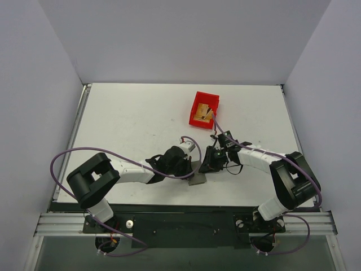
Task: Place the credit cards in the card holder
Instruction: Close the card holder at the center of the board.
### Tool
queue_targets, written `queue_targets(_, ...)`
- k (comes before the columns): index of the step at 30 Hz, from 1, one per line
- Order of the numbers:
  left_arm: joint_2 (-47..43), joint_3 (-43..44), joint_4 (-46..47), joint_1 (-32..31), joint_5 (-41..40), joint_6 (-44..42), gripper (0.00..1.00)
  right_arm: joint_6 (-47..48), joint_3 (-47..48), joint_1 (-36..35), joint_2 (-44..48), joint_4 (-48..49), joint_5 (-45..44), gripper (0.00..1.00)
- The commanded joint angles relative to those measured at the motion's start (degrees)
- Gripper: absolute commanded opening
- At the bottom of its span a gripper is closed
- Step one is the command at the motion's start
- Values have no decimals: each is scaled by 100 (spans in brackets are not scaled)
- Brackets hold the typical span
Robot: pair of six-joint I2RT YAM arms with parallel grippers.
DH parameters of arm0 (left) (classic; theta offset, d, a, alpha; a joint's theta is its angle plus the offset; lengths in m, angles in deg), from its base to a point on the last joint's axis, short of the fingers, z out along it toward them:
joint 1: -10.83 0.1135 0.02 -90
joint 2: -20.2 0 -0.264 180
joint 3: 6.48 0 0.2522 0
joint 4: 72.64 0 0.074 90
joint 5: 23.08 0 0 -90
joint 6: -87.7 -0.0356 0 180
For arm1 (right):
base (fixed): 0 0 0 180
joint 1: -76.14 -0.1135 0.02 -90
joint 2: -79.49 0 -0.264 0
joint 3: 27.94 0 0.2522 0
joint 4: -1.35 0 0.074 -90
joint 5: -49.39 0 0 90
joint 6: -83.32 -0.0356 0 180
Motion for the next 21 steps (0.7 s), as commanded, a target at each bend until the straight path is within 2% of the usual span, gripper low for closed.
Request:
queue_targets(1,12,50,-176,3,34,-67,0,-11,215,-64,-98,-8,-6,15)
queue_targets(21,38,67,-203,12,52,-58,0,138,488,-327,-300,-430,-550,13)
